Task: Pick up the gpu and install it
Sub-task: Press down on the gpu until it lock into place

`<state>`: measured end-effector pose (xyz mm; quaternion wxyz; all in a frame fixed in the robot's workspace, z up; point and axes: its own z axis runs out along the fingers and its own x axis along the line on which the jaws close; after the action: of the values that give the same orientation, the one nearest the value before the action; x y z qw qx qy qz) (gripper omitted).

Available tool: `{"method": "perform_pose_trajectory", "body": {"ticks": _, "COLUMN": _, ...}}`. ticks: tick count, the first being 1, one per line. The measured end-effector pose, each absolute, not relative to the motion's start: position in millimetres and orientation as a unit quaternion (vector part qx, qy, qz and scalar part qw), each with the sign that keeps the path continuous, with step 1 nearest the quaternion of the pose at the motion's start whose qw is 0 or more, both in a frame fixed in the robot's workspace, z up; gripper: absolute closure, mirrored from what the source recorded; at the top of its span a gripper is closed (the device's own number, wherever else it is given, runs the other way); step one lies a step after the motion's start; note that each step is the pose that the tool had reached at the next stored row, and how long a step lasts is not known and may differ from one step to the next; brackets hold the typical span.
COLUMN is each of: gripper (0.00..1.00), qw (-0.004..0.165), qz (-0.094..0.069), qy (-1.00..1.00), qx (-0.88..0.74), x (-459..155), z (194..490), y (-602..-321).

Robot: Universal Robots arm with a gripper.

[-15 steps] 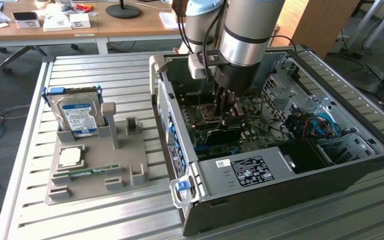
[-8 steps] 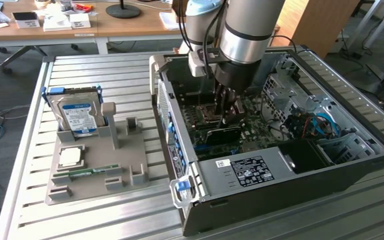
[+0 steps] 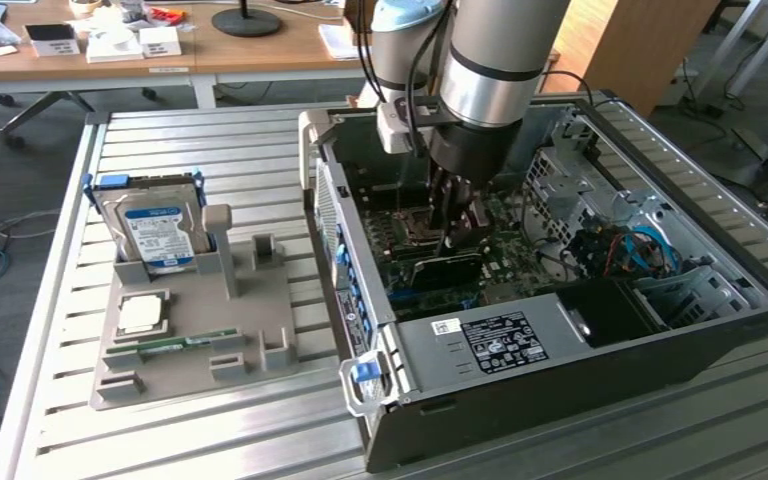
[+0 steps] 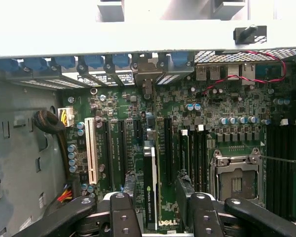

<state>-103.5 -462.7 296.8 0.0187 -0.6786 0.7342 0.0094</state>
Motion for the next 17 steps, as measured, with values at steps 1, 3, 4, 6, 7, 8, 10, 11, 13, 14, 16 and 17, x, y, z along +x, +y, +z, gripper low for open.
{"method": "perform_pose_trajectory", "body": {"ticks": 1, "gripper": 0.54, "qw": 0.019, "qz": 0.009, "qy": 0.734, "qx": -0.679, "x": -103.5, "z": 296.7, "y": -462.6}}
{"method": "perform_pose_trajectory", "body": {"ticks": 3, "gripper": 0.54, "qw": 0.019, "qz": 0.009, "qy": 0.734, "qx": -0.679, "x": -103.5, "z": 296.7, "y": -462.7}}
{"method": "perform_pose_trajectory", "body": {"ticks": 4, "gripper": 0.55, "qw": 0.019, "qz": 0.009, "qy": 0.734, "qx": -0.679, "x": -103.5, "z": 296.7, "y": -462.7}}
{"method": "perform_pose_trajectory", "body": {"ticks": 6, "gripper": 0.62, "qw": 0.019, "qz": 0.009, "qy": 0.734, "qx": -0.679, "x": -103.5, "z": 296.7, "y": -462.7}}
{"method": "perform_pose_trajectory", "body": {"ticks": 7, "gripper": 0.62, "qw": 0.019, "qz": 0.009, "qy": 0.734, "qx": -0.679, "x": -103.5, "z": 296.7, "y": -462.7}}
{"method": "perform_pose_trajectory", "body": {"ticks": 8, "gripper": 0.67, "qw": 0.019, "qz": 0.009, "qy": 0.734, "qx": -0.679, "x": -103.5, "z": 296.8, "y": -462.7}}
{"method": "perform_pose_trajectory", "body": {"ticks": 10, "gripper": 0.74, "qw": 0.019, "qz": 0.009, "qy": 0.734, "qx": -0.679, "x": -103.5, "z": 296.7, "y": -462.7}}
{"method": "perform_pose_trajectory", "body": {"ticks": 11, "gripper": 0.8, "qw": 0.019, "qz": 0.009, "qy": 0.734, "qx": -0.679, "x": -103.5, "z": 296.8, "y": -462.7}}
{"method": "perform_pose_trajectory", "body": {"ticks": 13, "gripper": 0.89, "qw": 0.019, "qz": 0.009, "qy": 0.734, "qx": -0.679, "x": -103.5, "z": 296.8, "y": -462.7}}
{"method": "perform_pose_trajectory", "body": {"ticks": 14, "gripper": 0.89, "qw": 0.019, "qz": 0.009, "qy": 0.734, "qx": -0.679, "x": -103.5, "z": 296.7, "y": -462.7}}
{"method": "perform_pose_trajectory", "body": {"ticks": 16, "gripper": 0.89, "qw": 0.019, "qz": 0.009, "qy": 0.734, "qx": -0.679, "x": -103.5, "z": 296.8, "y": -462.7}}
{"method": "perform_pose_trajectory", "body": {"ticks": 17, "gripper": 0.89, "qw": 0.019, "qz": 0.009, "qy": 0.734, "qx": -0.679, "x": -103.5, "z": 296.7, "y": -462.7}}
